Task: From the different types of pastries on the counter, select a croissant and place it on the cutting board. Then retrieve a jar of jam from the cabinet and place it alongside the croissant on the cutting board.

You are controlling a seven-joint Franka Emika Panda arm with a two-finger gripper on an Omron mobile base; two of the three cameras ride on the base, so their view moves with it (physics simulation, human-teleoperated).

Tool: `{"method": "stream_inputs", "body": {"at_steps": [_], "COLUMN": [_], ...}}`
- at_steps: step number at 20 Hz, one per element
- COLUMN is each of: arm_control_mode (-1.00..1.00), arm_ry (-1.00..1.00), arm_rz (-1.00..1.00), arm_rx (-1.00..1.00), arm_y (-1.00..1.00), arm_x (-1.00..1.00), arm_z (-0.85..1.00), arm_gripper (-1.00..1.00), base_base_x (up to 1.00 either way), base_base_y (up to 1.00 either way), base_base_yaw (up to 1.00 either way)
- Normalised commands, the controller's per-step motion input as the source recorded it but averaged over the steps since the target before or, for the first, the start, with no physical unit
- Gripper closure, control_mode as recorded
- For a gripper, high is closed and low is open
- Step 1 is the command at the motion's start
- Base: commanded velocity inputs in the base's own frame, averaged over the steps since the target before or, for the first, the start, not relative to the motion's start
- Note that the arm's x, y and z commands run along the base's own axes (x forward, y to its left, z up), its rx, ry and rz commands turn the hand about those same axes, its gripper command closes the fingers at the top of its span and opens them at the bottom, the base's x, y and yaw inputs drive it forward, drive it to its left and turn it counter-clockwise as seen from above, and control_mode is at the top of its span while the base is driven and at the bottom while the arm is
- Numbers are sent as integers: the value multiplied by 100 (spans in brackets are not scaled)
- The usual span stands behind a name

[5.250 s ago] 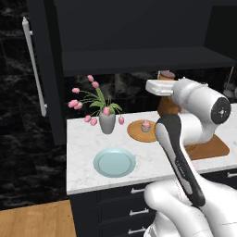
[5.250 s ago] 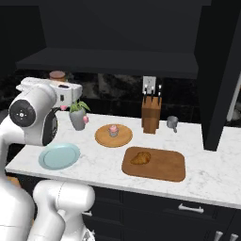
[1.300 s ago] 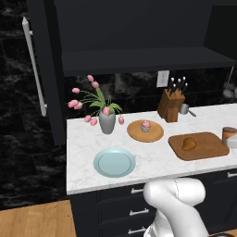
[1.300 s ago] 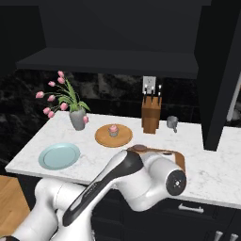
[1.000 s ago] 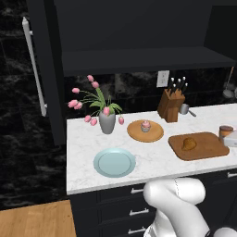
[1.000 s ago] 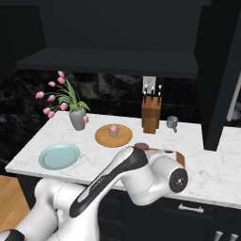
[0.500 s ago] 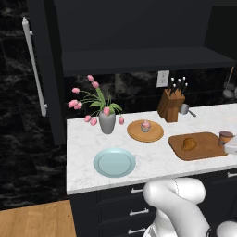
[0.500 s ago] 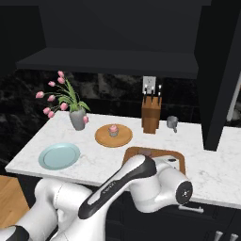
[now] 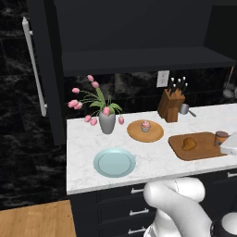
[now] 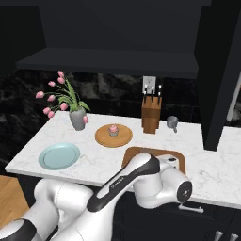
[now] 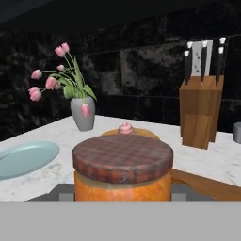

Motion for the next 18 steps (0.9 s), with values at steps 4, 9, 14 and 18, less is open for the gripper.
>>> {"method": "stream_inputs", "body": {"at_steps": [4,9,14,18], "arm_control_mode": [-100,-100,-100,-100], "arm_ry": [-3,-1,0,-1], "arm_rz": [1,1,0,0], "arm_rx": [0,0,0,0], "arm_y": [-24,-7,-12,-17], "arm_x": [19,26,13,7], "arm_z": [-10,-8,-20,-19], "arm_gripper": [100,100,100,100], "base_base_x": [0,0,0,0], "base_base_y": [0,0,0,0], "base_base_yaw": [0,0,0,0]}}
